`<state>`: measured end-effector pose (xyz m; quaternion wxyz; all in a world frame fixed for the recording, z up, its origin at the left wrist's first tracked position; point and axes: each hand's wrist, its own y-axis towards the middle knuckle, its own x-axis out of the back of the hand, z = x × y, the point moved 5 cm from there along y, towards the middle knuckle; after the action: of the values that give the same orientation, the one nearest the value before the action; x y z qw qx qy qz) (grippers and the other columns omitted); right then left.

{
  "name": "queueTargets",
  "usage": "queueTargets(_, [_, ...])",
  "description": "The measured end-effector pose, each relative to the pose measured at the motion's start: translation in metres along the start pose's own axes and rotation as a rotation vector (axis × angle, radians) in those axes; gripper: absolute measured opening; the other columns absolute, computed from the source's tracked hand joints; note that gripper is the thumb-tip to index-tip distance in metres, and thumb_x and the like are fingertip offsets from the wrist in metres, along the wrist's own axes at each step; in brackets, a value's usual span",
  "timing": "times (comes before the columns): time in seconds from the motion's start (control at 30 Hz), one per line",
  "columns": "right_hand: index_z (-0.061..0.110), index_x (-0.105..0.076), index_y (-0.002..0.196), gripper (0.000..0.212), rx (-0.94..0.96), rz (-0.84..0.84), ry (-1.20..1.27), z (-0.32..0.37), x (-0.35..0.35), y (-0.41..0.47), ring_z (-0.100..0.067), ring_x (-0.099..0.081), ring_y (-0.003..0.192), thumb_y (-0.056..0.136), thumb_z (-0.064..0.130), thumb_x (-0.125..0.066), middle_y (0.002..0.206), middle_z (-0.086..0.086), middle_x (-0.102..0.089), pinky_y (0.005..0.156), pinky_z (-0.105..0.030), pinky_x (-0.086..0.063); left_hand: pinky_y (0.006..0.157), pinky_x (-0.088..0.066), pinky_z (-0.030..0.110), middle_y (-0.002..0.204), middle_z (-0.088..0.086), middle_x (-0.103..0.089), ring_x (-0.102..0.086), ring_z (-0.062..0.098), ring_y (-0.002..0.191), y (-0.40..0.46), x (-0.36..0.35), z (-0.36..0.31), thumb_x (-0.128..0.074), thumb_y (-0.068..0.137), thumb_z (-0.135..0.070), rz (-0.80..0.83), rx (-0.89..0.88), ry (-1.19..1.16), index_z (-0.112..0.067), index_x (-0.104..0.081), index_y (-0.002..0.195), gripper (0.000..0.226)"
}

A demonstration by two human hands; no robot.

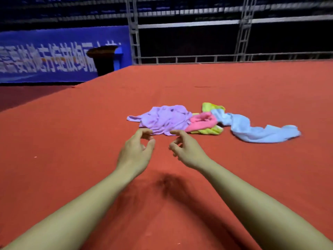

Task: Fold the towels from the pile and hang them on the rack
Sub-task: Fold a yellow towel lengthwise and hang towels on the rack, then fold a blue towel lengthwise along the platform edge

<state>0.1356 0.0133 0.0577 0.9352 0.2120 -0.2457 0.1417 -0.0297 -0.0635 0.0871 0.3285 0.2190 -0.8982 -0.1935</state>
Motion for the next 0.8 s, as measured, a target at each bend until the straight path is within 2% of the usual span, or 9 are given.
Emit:
queueTargets(0.17, [0.023, -0.058, 0.122, 0.037, -0.173, -0.235, -0.083, -0.09, 0.045, 0.005, -0.017, -0.065, 0.073, 0.086, 0.016, -0.061, 0.082, 0.004, -0.067, 0.078, -0.04, -0.053, 0.065, -0.049, 0.035, 0.088, -0.02, -0.064, -0.047, 0.004, 0.048, 0.021, -0.111, 0.017, -0.06, 0.086, -0.037, 0.076, 0.064, -0.223, -0.033, -0.059, 0.105, 0.019])
queueTargets(0.27, [0.021, -0.059, 0.123, 0.034, -0.225, -0.355, -0.14, -0.129, 0.069, 0.002, -0.013, -0.062, 0.074, 0.089, 0.014, -0.061, 0.083, 0.006, -0.064, 0.079, -0.032, -0.05, 0.065, -0.047, 0.031, 0.087, -0.022, -0.062, -0.048, 0.004, 0.053, 0.025, -0.166, 0.028, -0.065, 0.09, -0.02, 0.096, 0.109, -0.304, -0.035, -0.058, 0.103, 0.021])
queueTargets(0.33, [0.019, -0.059, 0.123, 0.034, -0.238, -0.389, -0.189, -0.147, 0.083, -0.001, -0.01, -0.059, 0.075, 0.09, 0.013, -0.062, 0.084, 0.009, -0.061, 0.077, -0.026, -0.045, 0.068, -0.049, 0.033, 0.087, -0.022, -0.062, -0.051, 0.01, 0.057, 0.026, -0.198, 0.031, -0.065, 0.09, -0.019, 0.121, 0.15, -0.336, -0.036, -0.057, 0.103, 0.023])
queueTargets(0.4, [0.018, -0.058, 0.124, 0.035, -0.23, -0.4, -0.258, -0.164, 0.098, 0.003, -0.011, -0.058, 0.074, 0.089, 0.014, -0.062, 0.086, 0.009, -0.06, 0.076, -0.027, -0.044, 0.073, -0.051, 0.035, 0.087, -0.022, -0.062, -0.054, 0.014, 0.061, 0.026, -0.224, 0.026, -0.065, 0.089, -0.02, 0.162, 0.168, -0.342, -0.036, -0.057, 0.105, 0.023])
queueTargets(0.47, [0.019, -0.057, 0.124, 0.037, -0.218, -0.419, -0.345, -0.184, 0.117, 0.014, -0.014, -0.058, 0.075, 0.088, 0.014, -0.062, 0.089, 0.009, -0.06, 0.076, -0.031, -0.046, 0.074, -0.051, 0.034, 0.086, -0.023, -0.061, -0.056, 0.015, 0.062, 0.024, -0.241, 0.02, -0.064, 0.089, -0.021, 0.19, 0.148, -0.335, -0.036, -0.057, 0.105, 0.023])
queueTargets(0.53, [0.019, -0.056, 0.126, 0.04, -0.227, -0.44, -0.428, -0.207, 0.138, 0.027, -0.019, -0.061, 0.086, 0.086, 0.015, -0.06, 0.097, 0.006, -0.063, 0.081, -0.036, -0.049, 0.073, -0.05, 0.033, 0.087, -0.02, -0.062, -0.057, 0.016, 0.064, 0.02, -0.251, 0.019, -0.064, 0.09, -0.022, 0.191, 0.134, -0.323, -0.034, -0.058, 0.107, 0.022])
queueTargets(0.63, [0.015, -0.052, 0.133, 0.047, -0.305, -0.457, -0.583, -0.241, 0.162, 0.042, -0.031, -0.054, 0.112, 0.086, 0.016, -0.056, 0.119, -0.008, -0.063, 0.092, -0.044, -0.046, 0.07, -0.047, 0.028, 0.084, -0.019, -0.06, -0.055, 0.002, 0.062, 0.018, -0.254, 0.028, -0.064, 0.091, -0.019, 0.155, 0.152, -0.34, -0.032, -0.061, 0.106, 0.02])
queueTargets(0.73, [0.015, -0.041, 0.142, 0.058, -0.413, -0.472, -0.771, -0.267, 0.176, 0.051, -0.036, -0.044, 0.122, 0.086, 0.017, -0.054, 0.133, -0.014, -0.054, 0.095, -0.048, -0.04, 0.064, -0.042, 0.014, 0.084, -0.017, -0.059, -0.053, -0.007, 0.064, 0.021, -0.254, 0.032, -0.064, 0.091, -0.014, 0.133, 0.151, -0.388, -0.031, -0.06, 0.104, 0.021])
queueTargets(0.8, [0.015, -0.035, 0.148, 0.06, -0.429, -0.528, -0.793, -0.276, 0.183, 0.057, -0.035, -0.041, 0.128, 0.09, 0.019, -0.051, 0.139, -0.015, -0.051, 0.099, -0.048, -0.035, 0.062, -0.04, 0.01, 0.084, -0.016, -0.059, -0.051, -0.007, 0.061, 0.022, -0.253, 0.033, -0.064, 0.091, -0.014, 0.121, 0.151, -0.409, -0.03, -0.06, 0.104, 0.022])
